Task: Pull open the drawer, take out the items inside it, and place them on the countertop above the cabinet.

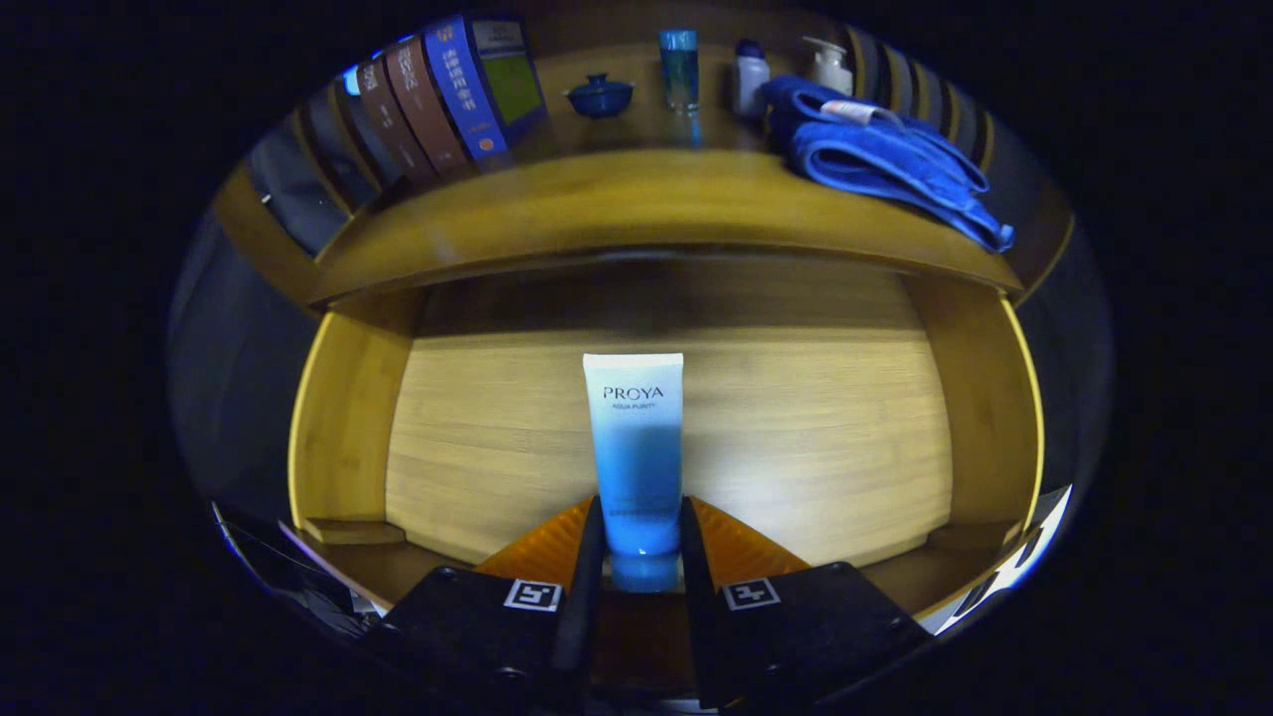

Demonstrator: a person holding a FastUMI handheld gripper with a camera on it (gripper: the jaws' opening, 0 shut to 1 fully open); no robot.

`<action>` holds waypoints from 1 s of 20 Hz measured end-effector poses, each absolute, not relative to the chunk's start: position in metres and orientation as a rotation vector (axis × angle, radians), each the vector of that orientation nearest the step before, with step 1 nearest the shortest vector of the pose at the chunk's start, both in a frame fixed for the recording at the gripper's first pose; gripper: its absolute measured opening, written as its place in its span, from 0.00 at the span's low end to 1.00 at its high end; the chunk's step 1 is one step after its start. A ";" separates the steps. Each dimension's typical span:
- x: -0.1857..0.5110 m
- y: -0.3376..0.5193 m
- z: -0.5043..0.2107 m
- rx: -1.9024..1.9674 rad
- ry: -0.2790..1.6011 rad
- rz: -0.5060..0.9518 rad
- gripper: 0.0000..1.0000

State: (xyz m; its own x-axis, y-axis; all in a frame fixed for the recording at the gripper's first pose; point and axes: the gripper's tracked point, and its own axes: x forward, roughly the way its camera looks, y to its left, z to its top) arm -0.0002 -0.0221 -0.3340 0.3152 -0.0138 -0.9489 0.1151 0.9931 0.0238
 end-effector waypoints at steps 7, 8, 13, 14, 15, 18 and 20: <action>0.072 -0.026 -0.246 0.093 1.022 -0.075 0.44; 0.091 -0.027 -0.240 0.093 1.006 -0.076 0.44; 0.160 -0.034 -0.244 0.058 0.993 -0.090 0.44; 0.170 -0.036 -0.250 0.056 1.003 -0.099 0.44; 0.178 -0.040 -0.259 0.061 1.019 -0.111 0.44; 0.196 -0.047 -0.281 0.077 1.056 -0.143 0.44; 0.201 -0.049 -0.292 0.090 1.076 -0.159 0.44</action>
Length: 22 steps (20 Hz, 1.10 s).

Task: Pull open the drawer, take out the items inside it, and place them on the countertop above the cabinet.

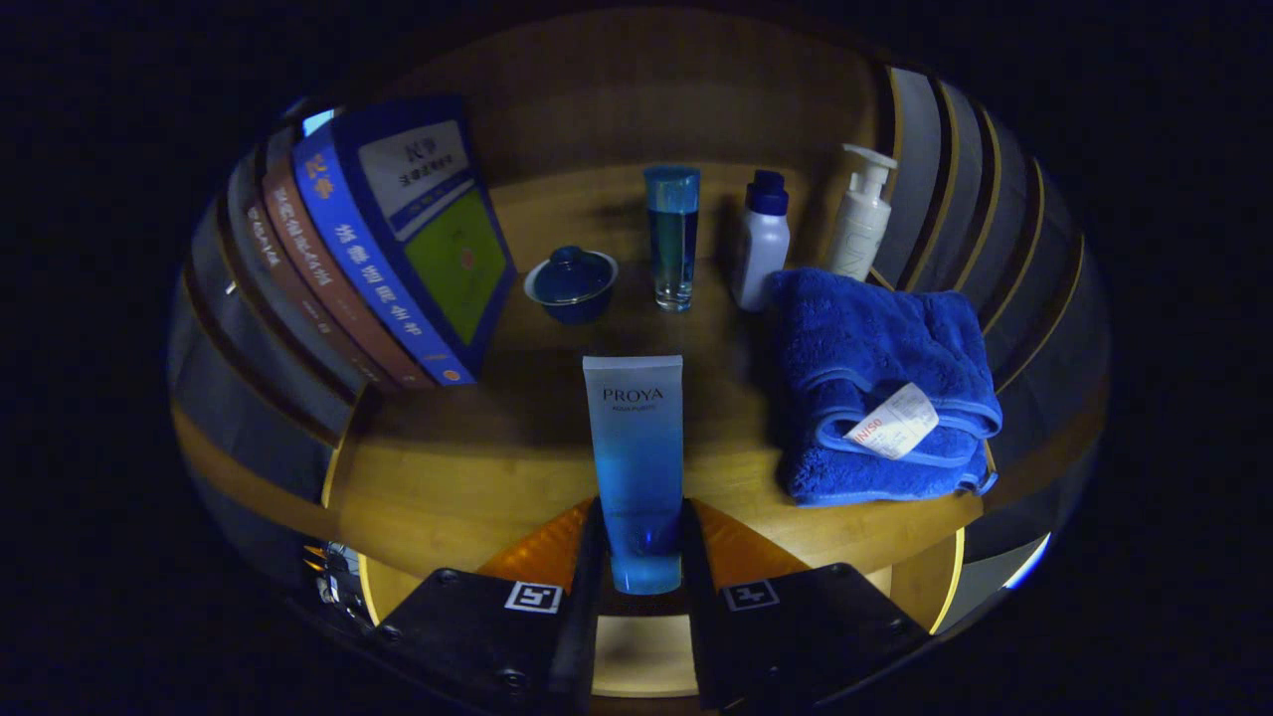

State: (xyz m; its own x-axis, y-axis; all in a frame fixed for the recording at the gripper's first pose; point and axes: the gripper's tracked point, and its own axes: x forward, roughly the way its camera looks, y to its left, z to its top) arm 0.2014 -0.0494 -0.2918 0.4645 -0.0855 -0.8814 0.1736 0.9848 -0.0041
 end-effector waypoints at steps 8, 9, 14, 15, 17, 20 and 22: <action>0.208 -0.052 -0.298 0.115 1.049 -0.180 0.66; 0.206 -0.051 -0.292 0.115 1.035 -0.177 0.82; 0.184 -0.042 -0.254 0.097 0.930 -0.147 0.99; 0.174 -0.039 -0.242 0.091 0.896 -0.138 0.99; 0.153 -0.032 -0.215 0.089 0.807 -0.114 0.99; 0.116 -0.025 -0.173 0.080 0.636 -0.097 0.99; 0.089 -0.025 -0.149 0.061 0.532 -0.095 0.99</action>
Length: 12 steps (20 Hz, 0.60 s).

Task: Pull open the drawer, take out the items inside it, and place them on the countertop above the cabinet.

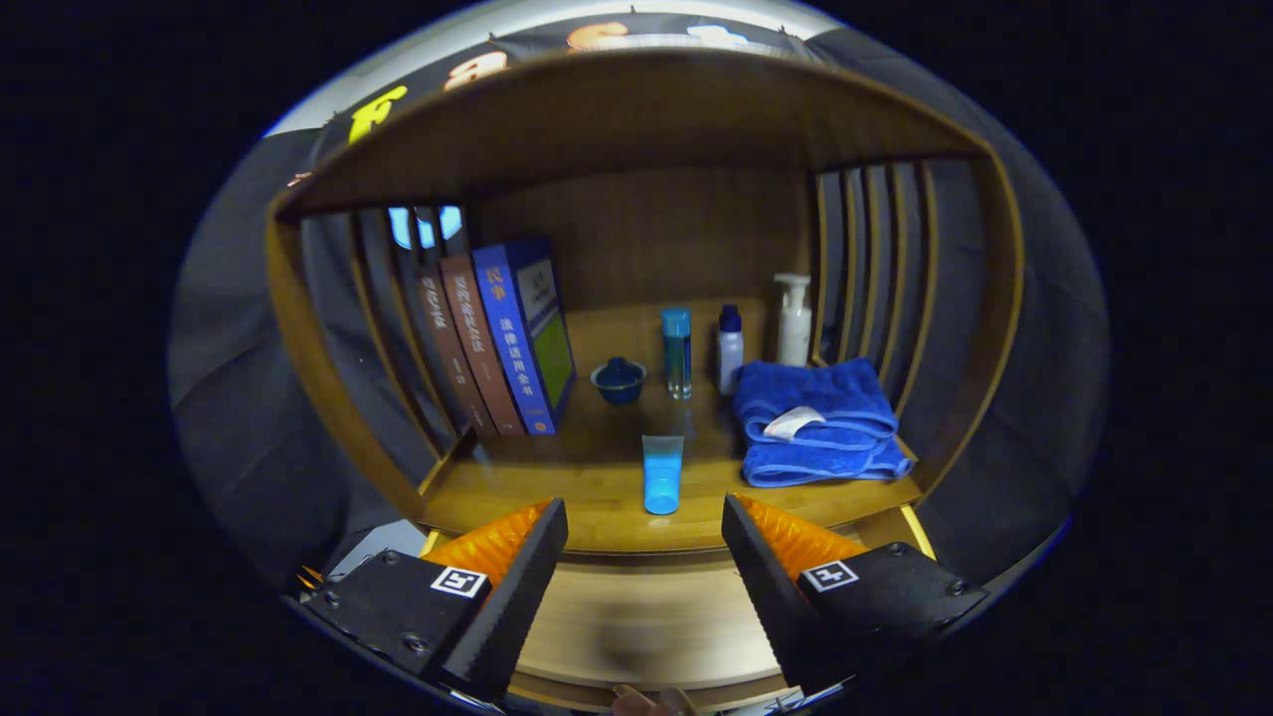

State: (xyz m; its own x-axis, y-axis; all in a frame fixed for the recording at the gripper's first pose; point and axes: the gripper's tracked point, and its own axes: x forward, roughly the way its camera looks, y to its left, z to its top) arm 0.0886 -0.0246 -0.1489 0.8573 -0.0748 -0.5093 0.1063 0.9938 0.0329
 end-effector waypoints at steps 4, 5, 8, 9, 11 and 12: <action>0.023 -0.013 -0.121 0.037 0.406 -0.076 0.99; 0.008 -0.009 -0.121 0.040 0.386 -0.069 0.99; -0.034 -0.008 -0.137 0.050 0.342 -0.073 0.99; -0.046 -0.009 -0.147 0.052 0.343 -0.080 0.99; -0.066 -0.009 -0.166 0.069 0.335 -0.091 0.99; -0.073 -0.010 -0.177 0.082 0.332 -0.093 0.99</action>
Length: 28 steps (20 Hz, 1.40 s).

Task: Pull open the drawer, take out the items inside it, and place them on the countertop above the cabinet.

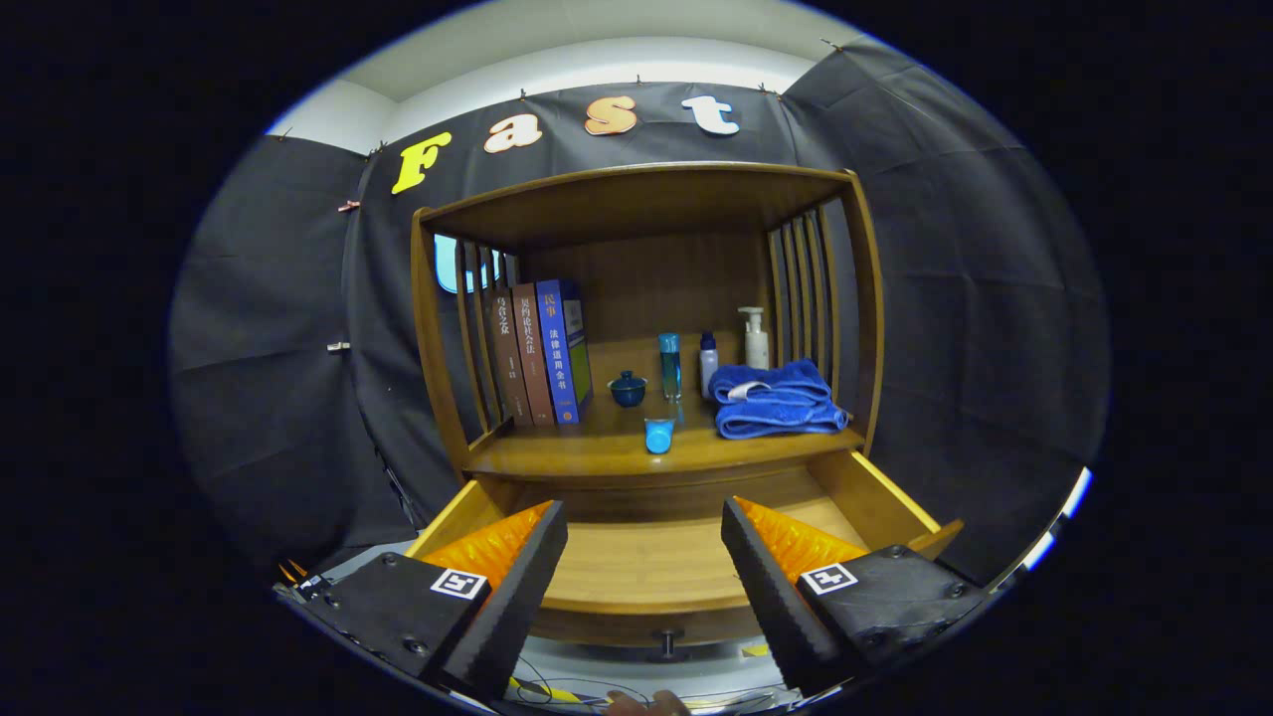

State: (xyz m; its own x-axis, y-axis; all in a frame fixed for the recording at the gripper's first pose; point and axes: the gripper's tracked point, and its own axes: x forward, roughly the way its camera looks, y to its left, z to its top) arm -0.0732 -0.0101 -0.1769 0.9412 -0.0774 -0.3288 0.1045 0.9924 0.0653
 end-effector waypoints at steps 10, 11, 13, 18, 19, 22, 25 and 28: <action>-0.106 -0.027 -0.287 0.120 0.445 -0.167 0.99; -0.105 -0.027 -0.292 0.117 0.456 -0.169 0.99; -0.104 -0.024 -0.300 0.121 0.478 -0.150 0.99; -0.099 -0.024 -0.296 0.110 0.467 -0.144 0.99; -0.096 -0.024 -0.296 0.113 0.465 -0.142 0.98; -0.079 -0.027 -0.298 0.114 0.469 -0.136 0.99; -0.056 -0.028 -0.300 0.125 0.467 -0.139 0.99; -0.032 -0.030 -0.303 0.133 0.466 -0.140 0.99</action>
State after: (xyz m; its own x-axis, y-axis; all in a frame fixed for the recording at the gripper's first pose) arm -0.0316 -0.0300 -0.3028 0.8840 -0.1038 -0.4558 0.1643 0.9818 0.0951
